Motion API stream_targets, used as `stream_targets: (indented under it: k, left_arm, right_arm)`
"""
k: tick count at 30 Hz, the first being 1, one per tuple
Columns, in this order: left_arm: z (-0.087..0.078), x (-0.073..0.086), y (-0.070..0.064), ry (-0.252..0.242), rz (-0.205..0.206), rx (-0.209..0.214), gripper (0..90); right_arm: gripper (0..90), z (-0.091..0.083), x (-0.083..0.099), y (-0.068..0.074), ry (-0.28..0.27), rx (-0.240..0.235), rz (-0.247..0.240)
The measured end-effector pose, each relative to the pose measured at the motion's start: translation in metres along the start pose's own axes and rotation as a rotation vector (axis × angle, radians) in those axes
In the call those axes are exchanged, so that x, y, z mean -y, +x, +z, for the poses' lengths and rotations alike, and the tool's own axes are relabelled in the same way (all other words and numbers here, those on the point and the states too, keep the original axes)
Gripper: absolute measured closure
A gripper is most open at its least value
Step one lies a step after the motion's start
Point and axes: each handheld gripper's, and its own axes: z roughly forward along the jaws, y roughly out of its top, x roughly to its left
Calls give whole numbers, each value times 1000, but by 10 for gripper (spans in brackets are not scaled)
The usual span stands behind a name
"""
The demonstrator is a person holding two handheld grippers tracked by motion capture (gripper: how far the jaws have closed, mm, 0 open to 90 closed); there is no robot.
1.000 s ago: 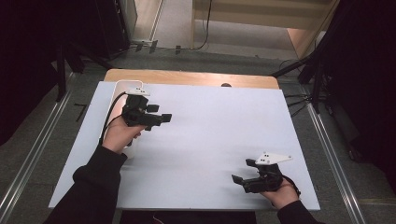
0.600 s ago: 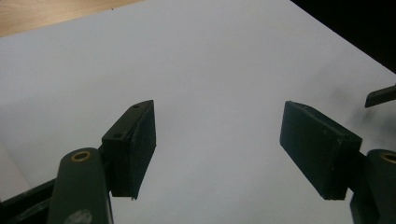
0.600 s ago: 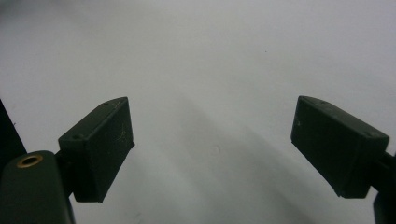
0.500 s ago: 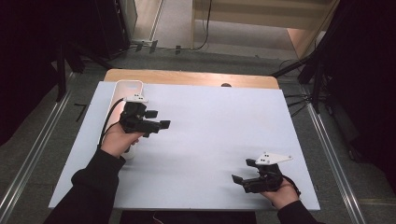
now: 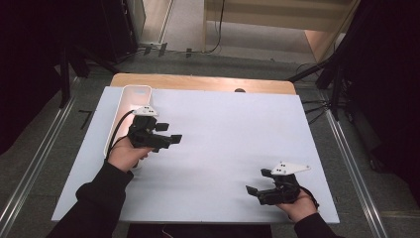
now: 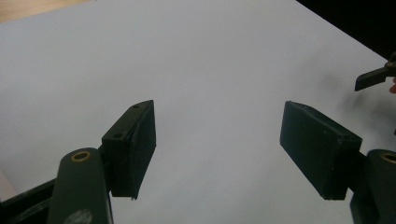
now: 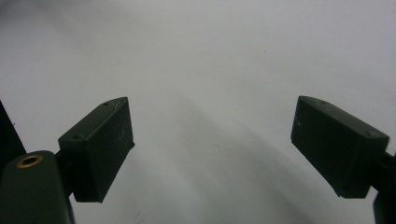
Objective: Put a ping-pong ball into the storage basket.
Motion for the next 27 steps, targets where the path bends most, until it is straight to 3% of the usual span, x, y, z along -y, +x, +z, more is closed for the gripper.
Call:
stream_targets:
  k: [9,27]
  left_arm:
    - [4,7,-7,17,16,12,272]
    - [2,29,-14,-15,32,21,271]
  right_arm:
    - [116,0,0,0,1,1,0]
    - [116,1,0,-1,3,5,2]
